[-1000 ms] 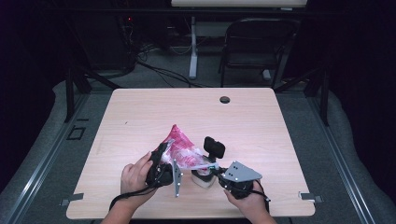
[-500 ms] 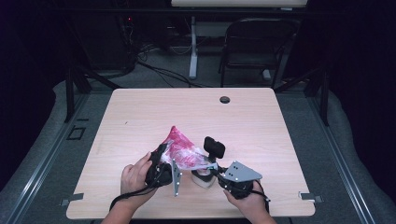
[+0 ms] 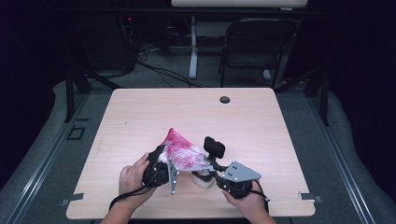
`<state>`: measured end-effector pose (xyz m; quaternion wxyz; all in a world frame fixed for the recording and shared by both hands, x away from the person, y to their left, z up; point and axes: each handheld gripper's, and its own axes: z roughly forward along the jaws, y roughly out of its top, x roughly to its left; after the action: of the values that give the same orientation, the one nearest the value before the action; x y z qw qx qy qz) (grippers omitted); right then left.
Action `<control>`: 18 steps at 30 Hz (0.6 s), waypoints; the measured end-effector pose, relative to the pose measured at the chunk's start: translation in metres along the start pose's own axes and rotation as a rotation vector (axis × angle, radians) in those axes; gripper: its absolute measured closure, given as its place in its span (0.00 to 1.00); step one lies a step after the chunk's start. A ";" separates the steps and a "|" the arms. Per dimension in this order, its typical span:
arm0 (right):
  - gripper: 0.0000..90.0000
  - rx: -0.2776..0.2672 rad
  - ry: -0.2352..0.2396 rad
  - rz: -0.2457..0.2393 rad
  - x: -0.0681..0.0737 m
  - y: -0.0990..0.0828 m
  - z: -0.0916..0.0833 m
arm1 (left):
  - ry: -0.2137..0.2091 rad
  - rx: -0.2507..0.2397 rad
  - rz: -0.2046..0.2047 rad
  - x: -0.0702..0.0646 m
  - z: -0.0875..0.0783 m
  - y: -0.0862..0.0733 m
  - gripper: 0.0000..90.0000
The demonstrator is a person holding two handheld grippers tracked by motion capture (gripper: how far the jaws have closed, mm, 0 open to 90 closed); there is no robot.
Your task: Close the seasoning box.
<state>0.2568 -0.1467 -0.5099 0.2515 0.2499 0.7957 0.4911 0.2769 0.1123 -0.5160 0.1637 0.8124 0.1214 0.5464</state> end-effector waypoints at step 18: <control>0.72 -0.025 0.009 0.017 -0.002 0.001 0.002 | -0.073 0.005 -0.058 -0.001 0.003 -0.010 0.78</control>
<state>0.2600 -0.1465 -0.5094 0.2469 0.2511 0.7885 0.5042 0.2795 0.1206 -0.5223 0.1818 0.8283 0.1403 0.5110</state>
